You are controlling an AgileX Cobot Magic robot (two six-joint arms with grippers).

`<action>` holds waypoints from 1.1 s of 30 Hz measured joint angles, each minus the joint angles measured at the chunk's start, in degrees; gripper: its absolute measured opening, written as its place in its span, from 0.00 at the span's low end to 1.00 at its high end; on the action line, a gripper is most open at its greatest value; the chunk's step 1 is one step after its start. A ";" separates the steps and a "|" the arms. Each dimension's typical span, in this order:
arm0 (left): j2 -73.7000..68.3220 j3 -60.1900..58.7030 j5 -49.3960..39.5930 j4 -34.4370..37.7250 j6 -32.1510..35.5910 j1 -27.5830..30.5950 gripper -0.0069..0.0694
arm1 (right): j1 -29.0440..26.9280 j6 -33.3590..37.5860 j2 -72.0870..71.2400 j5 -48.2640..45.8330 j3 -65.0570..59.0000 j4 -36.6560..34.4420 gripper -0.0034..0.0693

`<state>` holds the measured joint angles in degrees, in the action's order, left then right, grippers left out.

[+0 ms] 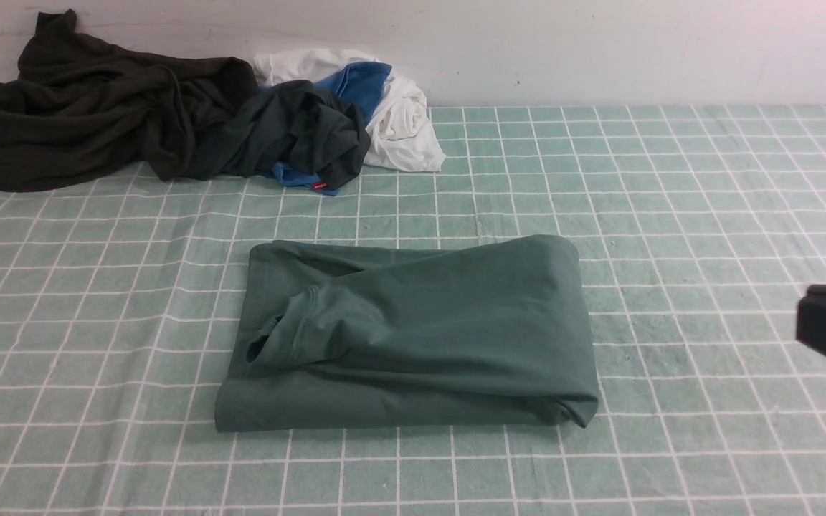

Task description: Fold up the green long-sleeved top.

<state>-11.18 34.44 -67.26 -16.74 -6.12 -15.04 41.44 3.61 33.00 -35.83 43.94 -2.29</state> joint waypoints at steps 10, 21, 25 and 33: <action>0.00 0.00 0.00 0.00 0.00 0.00 0.09 | -0.12 -1.06 -8.78 14.40 -11.47 0.49 0.03; 0.00 0.00 0.00 0.00 0.00 0.00 0.09 | -22.61 -2.57 -26.16 27.16 -33.35 -2.11 0.03; 0.00 0.00 0.00 0.00 0.00 0.00 0.09 | -36.71 -7.11 -33.12 26.18 -41.67 0.28 0.03; 0.00 -0.04 0.00 0.00 0.00 0.00 0.09 | -44.87 -13.31 -33.58 19.33 -45.49 3.99 0.03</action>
<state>-11.18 34.39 -67.26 -16.74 -6.12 -15.04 -3.43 -9.70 -0.58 -16.50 -1.55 1.70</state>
